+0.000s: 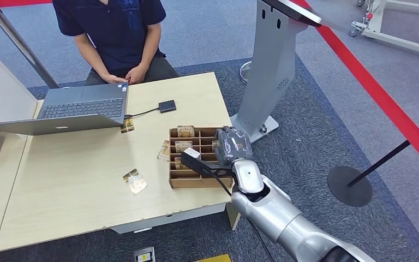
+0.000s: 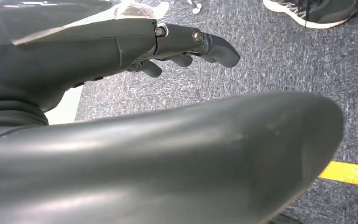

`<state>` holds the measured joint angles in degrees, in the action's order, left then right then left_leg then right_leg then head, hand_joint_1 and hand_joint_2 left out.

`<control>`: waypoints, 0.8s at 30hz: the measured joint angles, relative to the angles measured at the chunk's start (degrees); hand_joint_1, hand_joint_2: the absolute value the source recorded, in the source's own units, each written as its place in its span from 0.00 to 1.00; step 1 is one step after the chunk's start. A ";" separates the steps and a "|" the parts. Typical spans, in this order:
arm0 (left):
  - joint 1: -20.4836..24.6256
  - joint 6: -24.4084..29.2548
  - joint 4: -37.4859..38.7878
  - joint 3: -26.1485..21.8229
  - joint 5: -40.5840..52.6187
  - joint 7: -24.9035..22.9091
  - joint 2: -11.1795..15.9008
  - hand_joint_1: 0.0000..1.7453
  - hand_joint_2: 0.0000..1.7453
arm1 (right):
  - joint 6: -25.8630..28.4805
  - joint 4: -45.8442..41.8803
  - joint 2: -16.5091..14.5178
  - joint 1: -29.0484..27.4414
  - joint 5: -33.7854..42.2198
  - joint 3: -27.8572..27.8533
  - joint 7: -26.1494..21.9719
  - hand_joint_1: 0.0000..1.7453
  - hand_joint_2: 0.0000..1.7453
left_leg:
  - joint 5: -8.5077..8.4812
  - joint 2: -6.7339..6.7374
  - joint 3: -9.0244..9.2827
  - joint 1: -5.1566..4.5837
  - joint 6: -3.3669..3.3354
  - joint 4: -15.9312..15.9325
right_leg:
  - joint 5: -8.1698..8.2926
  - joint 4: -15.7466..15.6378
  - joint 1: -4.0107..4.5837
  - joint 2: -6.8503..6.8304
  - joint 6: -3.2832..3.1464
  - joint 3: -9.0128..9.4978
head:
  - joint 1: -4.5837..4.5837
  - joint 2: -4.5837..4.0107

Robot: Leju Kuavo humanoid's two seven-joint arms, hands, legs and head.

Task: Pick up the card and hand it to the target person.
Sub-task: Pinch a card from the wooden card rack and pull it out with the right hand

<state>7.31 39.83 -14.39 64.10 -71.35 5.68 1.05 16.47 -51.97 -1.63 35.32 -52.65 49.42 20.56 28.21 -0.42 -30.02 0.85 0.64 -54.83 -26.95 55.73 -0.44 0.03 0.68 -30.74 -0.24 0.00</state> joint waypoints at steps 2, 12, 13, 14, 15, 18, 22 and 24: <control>0.00 0.07 0.00 0.01 -0.01 0.00 0.00 0.00 0.00 | 0.04 1.07 -0.25 0.16 -0.11 -0.01 -0.08 0.46 1.00 | 0.00 0.00 0.00 0.00 0.00 0.00 | 0.00 0.00 0.00 0.00 0.00 0.00 | 0.00 0.00; 0.00 0.14 0.01 0.03 -0.09 0.01 0.00 0.00 0.00 | 0.30 4.14 -1.28 1.01 -0.61 -0.03 -0.06 0.54 1.00 | 0.00 0.01 0.01 0.00 0.00 0.00 | 0.00 0.00 0.00 0.00 0.00 0.00 | 0.00 0.00; 0.00 0.14 0.01 0.03 -0.10 0.02 0.00 0.00 0.00 | 0.38 4.36 -1.33 1.12 -0.66 -0.03 -0.02 0.55 1.00 | 0.00 0.01 0.01 0.00 0.00 0.00 | 0.00 0.00 0.00 0.00 0.00 0.00 | 0.00 0.00; 0.00 0.14 0.01 0.03 -0.12 0.03 0.00 0.00 0.00 | 0.45 4.55 -1.36 1.23 -0.73 -0.04 0.03 0.56 1.00 | 0.00 0.01 0.01 0.00 0.00 0.00 | 0.00 0.00 0.00 0.00 0.00 0.00 | 0.00 0.00; 0.00 0.14 0.00 0.03 -0.14 0.04 0.00 0.00 0.00 | 0.54 4.72 -1.38 1.32 -0.81 -0.04 0.08 0.56 1.00 | 0.00 0.00 0.01 0.00 0.00 0.00 | 0.00 0.00 0.00 0.00 0.00 0.00 | 0.00 0.00; 0.00 0.13 0.01 0.03 -0.30 0.13 0.00 0.00 0.00 | 0.93 5.02 -1.40 1.44 -1.20 -0.09 0.36 0.57 1.00 | 0.00 0.00 0.02 0.00 0.00 0.00 | 0.00 0.00 0.00 0.00 0.00 0.01 | 0.00 0.00; 0.00 0.10 0.01 0.03 -0.49 0.32 0.00 0.00 0.00 | 1.25 5.03 -1.27 1.41 -2.49 -0.33 1.45 0.56 1.00 | 0.00 0.01 0.02 0.00 0.00 -0.01 | 0.00 -0.01 0.00 0.00 0.00 0.00 | 0.00 0.00; 0.00 0.04 0.01 0.03 -0.49 0.36 0.00 0.00 0.00 | 1.27 4.83 -1.13 1.30 -3.21 -0.40 1.96 0.57 1.00 | 0.00 0.01 0.02 0.00 0.00 -0.01 | 0.00 -0.01 0.00 0.00 0.00 0.00 | 0.00 0.00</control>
<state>7.31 39.87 -14.38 64.13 -71.84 6.04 1.05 17.74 -47.14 -2.76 36.62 -55.86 49.02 22.52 28.22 -0.41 -30.00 0.84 0.64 -54.83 -26.95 55.72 -0.44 0.03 0.68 -30.74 -0.24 0.00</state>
